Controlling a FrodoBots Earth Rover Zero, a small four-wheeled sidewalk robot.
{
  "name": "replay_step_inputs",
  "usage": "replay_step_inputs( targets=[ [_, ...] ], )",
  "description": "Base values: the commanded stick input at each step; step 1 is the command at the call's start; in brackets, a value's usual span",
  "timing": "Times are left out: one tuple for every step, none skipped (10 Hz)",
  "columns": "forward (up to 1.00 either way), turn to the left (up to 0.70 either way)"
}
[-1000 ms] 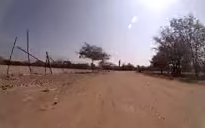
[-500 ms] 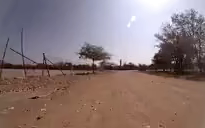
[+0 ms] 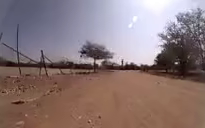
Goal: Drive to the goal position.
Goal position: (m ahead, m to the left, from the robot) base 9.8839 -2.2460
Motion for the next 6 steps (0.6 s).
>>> replay_step_inputs(
  targets=[
    [1.0, 0.0],
    [1.0, 0.0],
    [1.0, 0.0],
    [1.0, 0.0],
    [1.0, 0.0],
    [1.0, 0.0]
  ],
)
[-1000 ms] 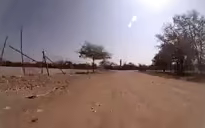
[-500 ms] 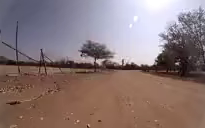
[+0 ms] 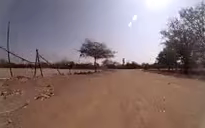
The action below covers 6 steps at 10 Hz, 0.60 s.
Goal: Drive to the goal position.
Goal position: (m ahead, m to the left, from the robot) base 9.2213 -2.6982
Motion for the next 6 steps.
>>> replay_step_inputs(
  targets=[
    [1.0, 0.0],
    [1.0, 0.0],
    [1.0, 0.0],
    [1.0, 0.0],
    [1.0, 0.0],
    [1.0, 0.0]
  ],
)
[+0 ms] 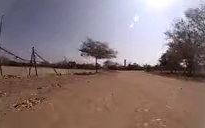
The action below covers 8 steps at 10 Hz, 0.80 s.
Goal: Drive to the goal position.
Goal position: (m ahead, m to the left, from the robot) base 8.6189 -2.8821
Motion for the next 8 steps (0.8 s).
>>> replay_step_inputs(
  targets=[
    [1.0, 0.0],
    [1.0, 0.0],
    [1.0, 0.0],
    [1.0, 0.0],
    [1.0, 0.0],
    [1.0, 0.0],
    [1.0, 0.0],
    [1.0, 0.0]
  ],
)
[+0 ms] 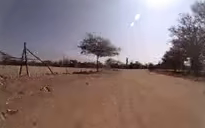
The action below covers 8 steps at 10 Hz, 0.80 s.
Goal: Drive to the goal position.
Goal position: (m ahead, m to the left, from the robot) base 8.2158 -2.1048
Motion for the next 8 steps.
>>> replay_step_inputs(
  targets=[
    [1.0, -0.01],
    [1.0, -0.08],
    [1.0, -0.4],
    [1.0, -0.35],
    [1.0, -0.15],
    [1.0, 0.0],
    [1.0, 0.0],
    [1.0, 0.0]
  ],
)
